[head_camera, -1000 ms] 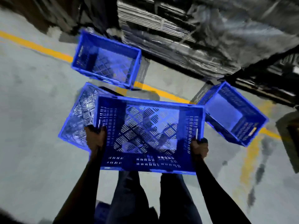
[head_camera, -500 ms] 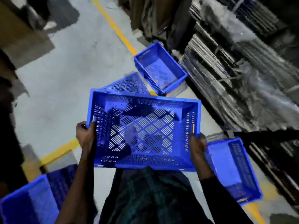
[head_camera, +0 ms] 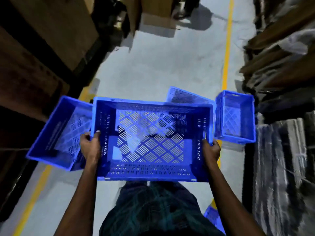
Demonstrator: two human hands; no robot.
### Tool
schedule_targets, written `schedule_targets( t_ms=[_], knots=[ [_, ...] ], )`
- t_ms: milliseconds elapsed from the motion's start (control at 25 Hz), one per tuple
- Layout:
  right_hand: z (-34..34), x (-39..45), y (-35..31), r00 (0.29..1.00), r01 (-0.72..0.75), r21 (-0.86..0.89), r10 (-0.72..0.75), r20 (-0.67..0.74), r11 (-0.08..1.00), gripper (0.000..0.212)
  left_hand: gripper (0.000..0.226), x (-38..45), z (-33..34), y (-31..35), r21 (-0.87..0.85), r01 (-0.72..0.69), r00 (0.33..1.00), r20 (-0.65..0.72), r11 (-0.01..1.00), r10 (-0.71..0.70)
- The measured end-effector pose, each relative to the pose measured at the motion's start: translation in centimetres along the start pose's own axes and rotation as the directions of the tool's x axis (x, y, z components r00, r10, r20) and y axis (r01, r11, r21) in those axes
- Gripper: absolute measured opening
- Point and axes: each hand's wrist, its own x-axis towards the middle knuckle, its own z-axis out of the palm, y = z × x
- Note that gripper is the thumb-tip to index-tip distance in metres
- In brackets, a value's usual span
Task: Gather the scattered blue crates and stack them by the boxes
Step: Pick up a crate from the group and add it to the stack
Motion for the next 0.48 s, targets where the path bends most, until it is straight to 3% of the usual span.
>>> schedule_targets(
  t_ms=[200, 360, 480],
  knots=[
    [8.3, -6.3, -3.9, 0.972, 0.147, -0.070, -0.131, 0.197, 0.987, 0.040, 0.029, 1.5, -10.9, -6.0, -0.205, 0.177, 0.963, -0.168, 0.963, -0.213],
    [15.2, -11.7, -6.2, 0.919, 0.273, -0.094, -0.230, 0.321, 0.957, 0.056, 0.045, 3.6, -17.8, -9.7, -0.418, 0.252, 0.907, -0.213, 0.873, -0.364],
    [20.3, -14.3, -8.3, 0.877, 0.344, -0.116, -0.274, 0.395, 0.932, 0.049, 0.045, 5.9, -20.7, -11.7, -0.522, 0.288, 0.853, -0.241, 0.803, -0.463]
  ],
)
